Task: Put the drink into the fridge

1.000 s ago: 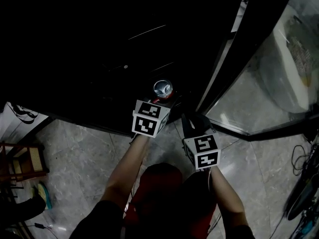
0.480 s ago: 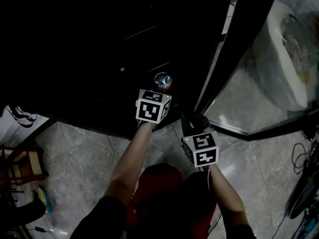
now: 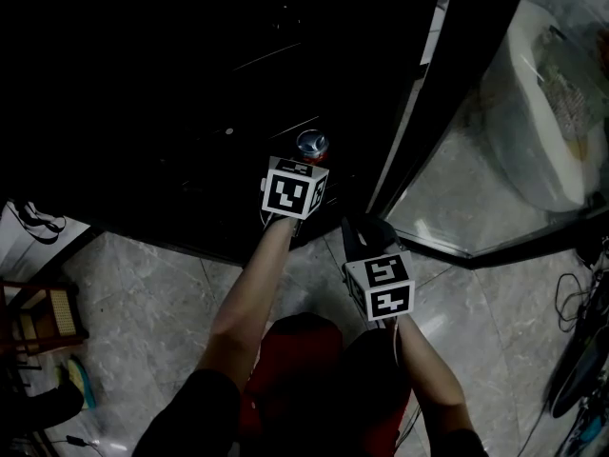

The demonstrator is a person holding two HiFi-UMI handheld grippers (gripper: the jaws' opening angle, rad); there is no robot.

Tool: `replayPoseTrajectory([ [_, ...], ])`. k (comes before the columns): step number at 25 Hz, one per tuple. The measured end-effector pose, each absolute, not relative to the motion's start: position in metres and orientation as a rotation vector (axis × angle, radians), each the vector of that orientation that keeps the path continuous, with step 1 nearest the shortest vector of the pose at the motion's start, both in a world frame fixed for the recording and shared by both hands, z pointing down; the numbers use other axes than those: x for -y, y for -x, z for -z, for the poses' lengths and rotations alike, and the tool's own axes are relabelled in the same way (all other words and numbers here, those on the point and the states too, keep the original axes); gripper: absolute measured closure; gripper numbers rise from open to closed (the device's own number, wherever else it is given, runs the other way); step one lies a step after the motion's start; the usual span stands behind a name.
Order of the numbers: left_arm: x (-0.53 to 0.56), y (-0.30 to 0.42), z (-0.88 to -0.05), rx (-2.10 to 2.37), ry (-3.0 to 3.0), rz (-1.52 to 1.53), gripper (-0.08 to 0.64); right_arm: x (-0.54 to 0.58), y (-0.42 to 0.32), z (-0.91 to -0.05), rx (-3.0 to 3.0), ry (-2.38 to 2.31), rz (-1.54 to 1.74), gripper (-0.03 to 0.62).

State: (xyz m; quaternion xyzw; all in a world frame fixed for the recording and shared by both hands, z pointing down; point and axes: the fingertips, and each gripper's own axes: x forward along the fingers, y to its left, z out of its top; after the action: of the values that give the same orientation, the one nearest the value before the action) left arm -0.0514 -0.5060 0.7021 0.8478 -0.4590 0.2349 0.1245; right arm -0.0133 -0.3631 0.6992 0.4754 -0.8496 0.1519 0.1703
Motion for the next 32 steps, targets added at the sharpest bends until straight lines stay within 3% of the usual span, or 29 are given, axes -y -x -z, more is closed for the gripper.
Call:
replayPoseTrajectory([
  [32, 0.523, 0.047, -0.702, 1.341, -2.523, -0.516, 0.215, 0.375, 0.027, -0.708, 2.377, -1.337, -0.459, 0.574],
])
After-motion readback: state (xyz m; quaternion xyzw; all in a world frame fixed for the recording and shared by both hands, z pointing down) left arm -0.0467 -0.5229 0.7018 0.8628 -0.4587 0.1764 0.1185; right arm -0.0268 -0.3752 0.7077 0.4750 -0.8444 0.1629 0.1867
